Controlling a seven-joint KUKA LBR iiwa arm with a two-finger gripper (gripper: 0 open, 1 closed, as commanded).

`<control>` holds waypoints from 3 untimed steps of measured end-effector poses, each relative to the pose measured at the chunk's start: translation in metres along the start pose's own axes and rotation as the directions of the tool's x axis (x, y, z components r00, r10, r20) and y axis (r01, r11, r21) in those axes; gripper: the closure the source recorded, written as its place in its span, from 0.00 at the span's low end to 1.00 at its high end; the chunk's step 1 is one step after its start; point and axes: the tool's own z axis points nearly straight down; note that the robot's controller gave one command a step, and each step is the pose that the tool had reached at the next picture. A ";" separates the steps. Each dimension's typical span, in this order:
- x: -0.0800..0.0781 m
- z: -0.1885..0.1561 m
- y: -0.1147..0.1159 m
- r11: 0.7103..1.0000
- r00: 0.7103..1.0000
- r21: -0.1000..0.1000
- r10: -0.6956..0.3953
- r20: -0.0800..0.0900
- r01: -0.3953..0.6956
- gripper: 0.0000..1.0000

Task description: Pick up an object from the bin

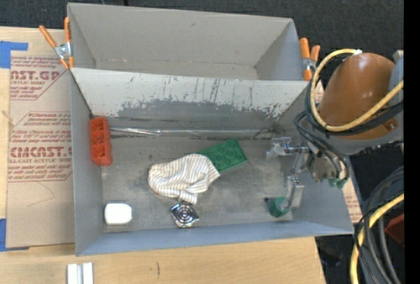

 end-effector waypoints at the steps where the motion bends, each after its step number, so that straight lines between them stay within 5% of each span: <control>1: -0.002 -0.004 0.000 1.000 1.000 0.001 -0.001 0.008 0.001 0.00; 2: -0.009 -0.001 0.028 0.999 0.999 0.003 -0.039 0.006 0.039 0.00; 3: -0.036 0.028 0.062 0.997 0.997 0.000 -0.076 0.013 0.076 0.00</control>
Offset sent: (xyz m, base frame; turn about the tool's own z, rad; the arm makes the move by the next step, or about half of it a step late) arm 0.0260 0.1053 -0.0072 -0.1533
